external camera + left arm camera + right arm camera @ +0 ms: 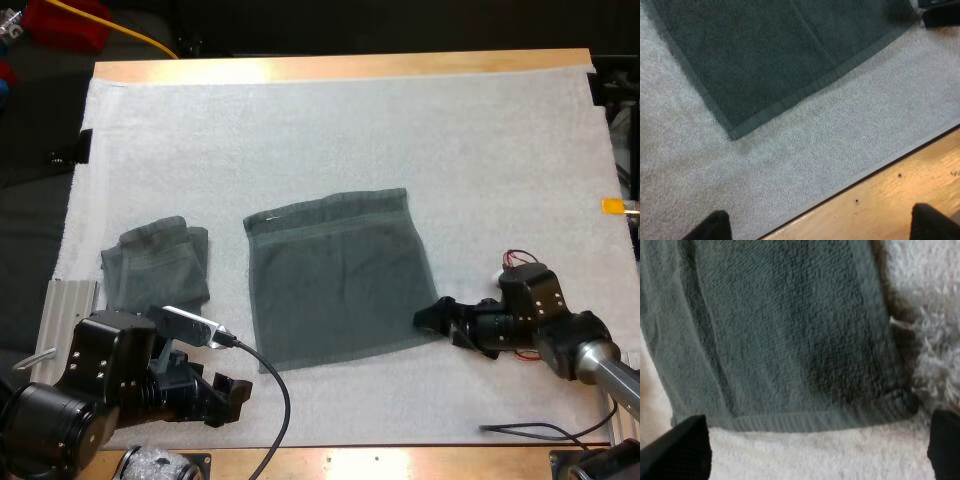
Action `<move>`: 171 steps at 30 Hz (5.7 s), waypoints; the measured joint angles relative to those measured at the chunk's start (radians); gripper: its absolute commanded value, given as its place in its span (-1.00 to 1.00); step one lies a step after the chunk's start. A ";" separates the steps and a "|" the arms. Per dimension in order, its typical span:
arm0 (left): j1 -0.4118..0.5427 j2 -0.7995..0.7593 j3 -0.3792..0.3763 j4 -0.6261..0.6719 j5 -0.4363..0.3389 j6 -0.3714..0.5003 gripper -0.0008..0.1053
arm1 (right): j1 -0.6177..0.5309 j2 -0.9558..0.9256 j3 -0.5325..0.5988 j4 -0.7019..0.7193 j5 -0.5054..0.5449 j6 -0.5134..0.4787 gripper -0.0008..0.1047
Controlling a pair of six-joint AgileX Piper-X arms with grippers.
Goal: Pick towel from pile, fold and stack
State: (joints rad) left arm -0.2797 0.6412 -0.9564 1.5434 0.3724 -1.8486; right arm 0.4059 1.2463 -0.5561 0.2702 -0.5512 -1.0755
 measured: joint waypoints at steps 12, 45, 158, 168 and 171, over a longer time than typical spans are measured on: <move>0.000 0.000 0.000 0.000 0.000 0.000 0.32 | -0.001 0.059 0.001 -0.064 -0.013 0.020 0.62; 0.000 0.000 0.000 0.000 0.000 0.000 0.32 | -0.001 0.059 0.001 -0.117 -0.007 0.118 -0.50; 0.000 0.779 0.351 -0.646 0.211 -0.041 -0.83 | -0.001 0.059 0.001 -0.113 -0.036 0.067 -0.96; 0.000 0.748 0.300 -0.542 0.144 0.053 -0.87 | -0.001 -0.005 0.001 -0.113 -0.050 0.052 -0.96; 0.000 0.707 0.269 -0.532 0.143 0.056 -0.98 | 0.003 -0.033 0.001 -0.099 -0.047 0.029 -0.96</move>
State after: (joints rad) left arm -0.2797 1.3478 -0.6875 1.0113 0.5150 -1.7928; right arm 0.4089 1.2134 -0.5548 0.1712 -0.5986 -1.0467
